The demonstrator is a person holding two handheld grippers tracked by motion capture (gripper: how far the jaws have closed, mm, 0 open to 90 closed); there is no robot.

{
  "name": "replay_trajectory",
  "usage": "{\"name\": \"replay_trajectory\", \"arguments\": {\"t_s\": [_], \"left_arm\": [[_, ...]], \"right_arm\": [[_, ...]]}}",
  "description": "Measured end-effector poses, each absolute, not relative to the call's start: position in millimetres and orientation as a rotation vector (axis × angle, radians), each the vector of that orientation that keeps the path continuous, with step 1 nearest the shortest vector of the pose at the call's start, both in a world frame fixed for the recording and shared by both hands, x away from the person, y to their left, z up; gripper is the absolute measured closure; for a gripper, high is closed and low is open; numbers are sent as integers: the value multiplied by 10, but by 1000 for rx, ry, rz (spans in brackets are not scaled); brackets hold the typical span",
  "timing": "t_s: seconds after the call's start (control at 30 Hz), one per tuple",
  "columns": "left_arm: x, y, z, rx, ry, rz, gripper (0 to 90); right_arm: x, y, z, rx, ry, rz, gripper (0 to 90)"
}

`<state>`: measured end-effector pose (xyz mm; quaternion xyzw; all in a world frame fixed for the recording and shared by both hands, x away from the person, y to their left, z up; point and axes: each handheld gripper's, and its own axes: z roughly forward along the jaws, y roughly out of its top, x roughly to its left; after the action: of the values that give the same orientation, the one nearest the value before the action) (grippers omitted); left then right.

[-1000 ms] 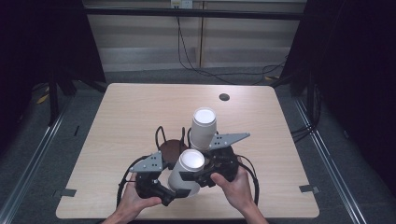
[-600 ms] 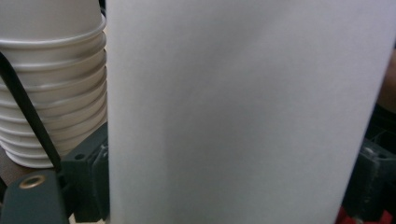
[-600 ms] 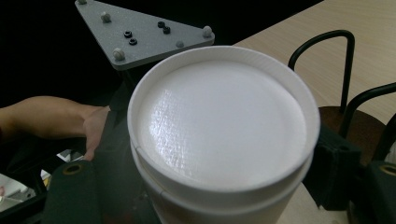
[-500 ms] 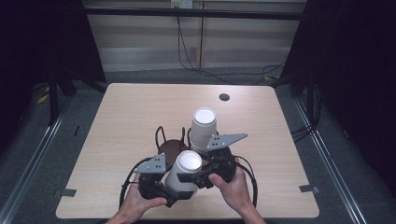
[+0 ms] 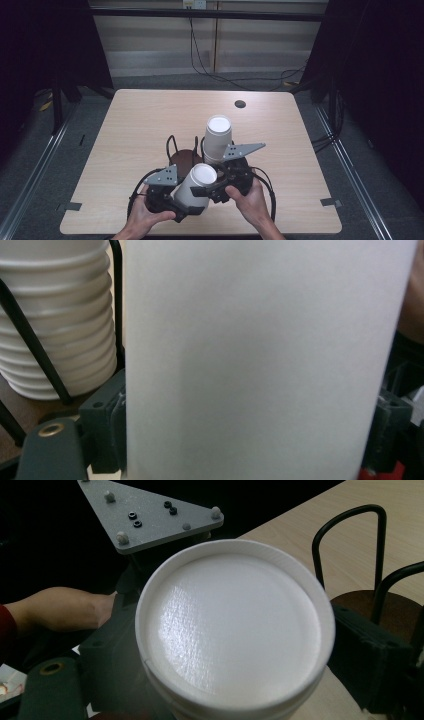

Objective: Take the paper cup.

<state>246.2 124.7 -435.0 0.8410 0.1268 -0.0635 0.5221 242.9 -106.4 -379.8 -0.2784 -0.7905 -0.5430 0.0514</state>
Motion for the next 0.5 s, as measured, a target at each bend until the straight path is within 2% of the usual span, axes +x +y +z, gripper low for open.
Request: {"name": "replay_trajectory", "arguments": {"t_s": [0.5], "left_arm": [[2512,1341,-4310,2097,341,-170,166]], "right_arm": [[2419,-1207,-3758,-827,-2396,-1684,139]]}}
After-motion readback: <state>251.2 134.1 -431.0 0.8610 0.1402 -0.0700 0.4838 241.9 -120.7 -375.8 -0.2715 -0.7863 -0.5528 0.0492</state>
